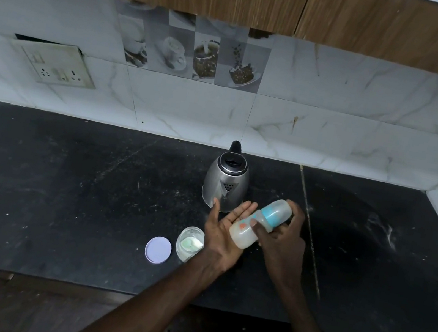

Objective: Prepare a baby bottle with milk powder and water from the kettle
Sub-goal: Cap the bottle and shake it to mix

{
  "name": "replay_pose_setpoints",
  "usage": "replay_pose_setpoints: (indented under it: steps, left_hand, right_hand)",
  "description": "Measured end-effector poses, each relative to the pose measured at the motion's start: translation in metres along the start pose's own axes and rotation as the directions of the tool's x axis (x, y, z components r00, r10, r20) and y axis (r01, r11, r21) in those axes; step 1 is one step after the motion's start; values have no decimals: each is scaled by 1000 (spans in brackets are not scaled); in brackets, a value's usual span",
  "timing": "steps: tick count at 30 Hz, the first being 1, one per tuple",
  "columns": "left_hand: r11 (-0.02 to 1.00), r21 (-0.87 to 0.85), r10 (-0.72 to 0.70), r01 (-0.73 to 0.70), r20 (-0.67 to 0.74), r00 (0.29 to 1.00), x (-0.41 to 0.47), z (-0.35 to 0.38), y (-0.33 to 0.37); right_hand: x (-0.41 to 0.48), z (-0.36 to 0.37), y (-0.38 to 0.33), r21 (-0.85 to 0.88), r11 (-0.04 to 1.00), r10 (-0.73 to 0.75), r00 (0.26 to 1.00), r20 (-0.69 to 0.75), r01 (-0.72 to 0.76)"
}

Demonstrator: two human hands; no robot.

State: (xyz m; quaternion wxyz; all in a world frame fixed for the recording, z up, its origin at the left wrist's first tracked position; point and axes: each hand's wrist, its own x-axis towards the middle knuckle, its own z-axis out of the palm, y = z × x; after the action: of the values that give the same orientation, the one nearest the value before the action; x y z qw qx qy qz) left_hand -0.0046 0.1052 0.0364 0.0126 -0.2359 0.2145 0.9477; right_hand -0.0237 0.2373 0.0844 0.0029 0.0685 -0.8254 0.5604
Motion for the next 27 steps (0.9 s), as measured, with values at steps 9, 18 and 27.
replay_pose_setpoints:
  steps: [9,18,27]
  left_hand:
    - [999,39,24,-23,-31,999,0,2,2]
    - [998,-61,-34,35,9,999,0,6,2]
    - [999,53,17,-14,-70,997,3,-2,4]
  right_hand:
    - [11,-10,-24,160,987,16,986,-166,11]
    - [2,2,-2,3,999,-41,998,48,41]
    - [16,-12,-24,168,984,-10,966,-257,55]
